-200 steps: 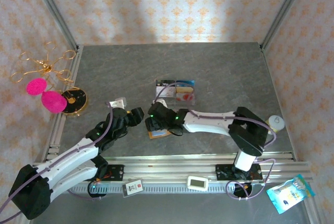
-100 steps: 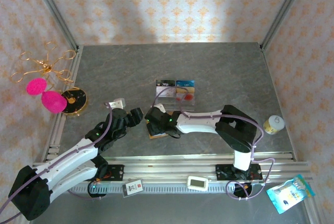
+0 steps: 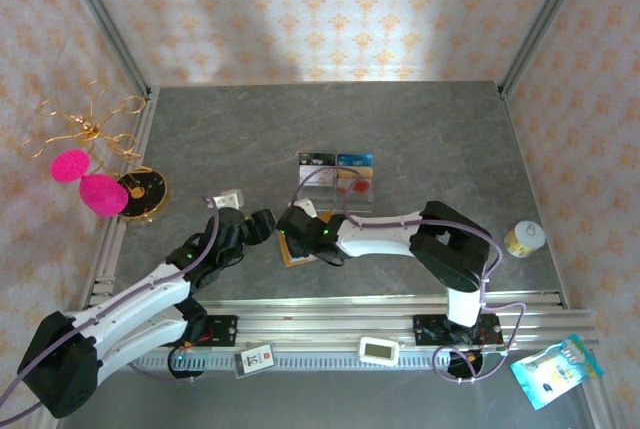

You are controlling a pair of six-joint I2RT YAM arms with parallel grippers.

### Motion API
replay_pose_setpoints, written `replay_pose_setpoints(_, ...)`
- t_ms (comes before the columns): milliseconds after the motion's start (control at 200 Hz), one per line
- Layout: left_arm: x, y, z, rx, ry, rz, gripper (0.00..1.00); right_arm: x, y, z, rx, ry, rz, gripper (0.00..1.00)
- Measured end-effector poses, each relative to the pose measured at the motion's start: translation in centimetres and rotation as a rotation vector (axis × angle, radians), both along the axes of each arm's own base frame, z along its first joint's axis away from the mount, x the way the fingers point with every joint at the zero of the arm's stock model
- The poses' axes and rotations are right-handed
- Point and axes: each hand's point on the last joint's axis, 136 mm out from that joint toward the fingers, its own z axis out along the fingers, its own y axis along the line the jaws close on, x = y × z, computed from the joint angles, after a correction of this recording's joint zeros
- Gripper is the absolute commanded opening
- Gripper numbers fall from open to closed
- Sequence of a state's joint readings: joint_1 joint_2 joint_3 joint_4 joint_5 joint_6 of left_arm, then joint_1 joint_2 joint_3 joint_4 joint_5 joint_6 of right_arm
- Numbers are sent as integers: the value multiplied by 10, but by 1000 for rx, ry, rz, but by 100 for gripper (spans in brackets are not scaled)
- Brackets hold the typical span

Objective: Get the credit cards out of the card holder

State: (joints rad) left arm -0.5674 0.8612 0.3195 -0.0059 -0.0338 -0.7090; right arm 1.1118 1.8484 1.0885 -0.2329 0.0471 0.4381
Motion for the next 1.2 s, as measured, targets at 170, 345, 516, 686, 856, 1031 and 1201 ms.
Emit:
replay_pose_setpoints(170,-5,-14,-22,-28,66,-62,52,1,-2,0,24,-9,-30,29)
replay_pose_setpoints(345,-10,-33,-37,-74,116,-132,37,0,-6,-1,51,-8,-61,14)
replay_pose_setpoints(516,-17,-59,-43,-111,139,-219,28,-5,-14,-2,77,7,-89,3)
replay_pose_setpoints(686,-26,-78,-59,-118,189,-284,8,-12,-23,-2,97,34,-122,3)
replay_pose_setpoints(856,-20,-88,-67,-110,216,-289,0,-16,-32,-3,112,51,-168,18)
replay_pose_setpoints(1031,-12,-96,-68,-105,214,-304,0,-16,-53,-4,118,46,-260,26)
replay_pose_setpoints(1201,-12,-101,-68,-117,215,-319,0,-16,-95,-5,103,30,-369,31)
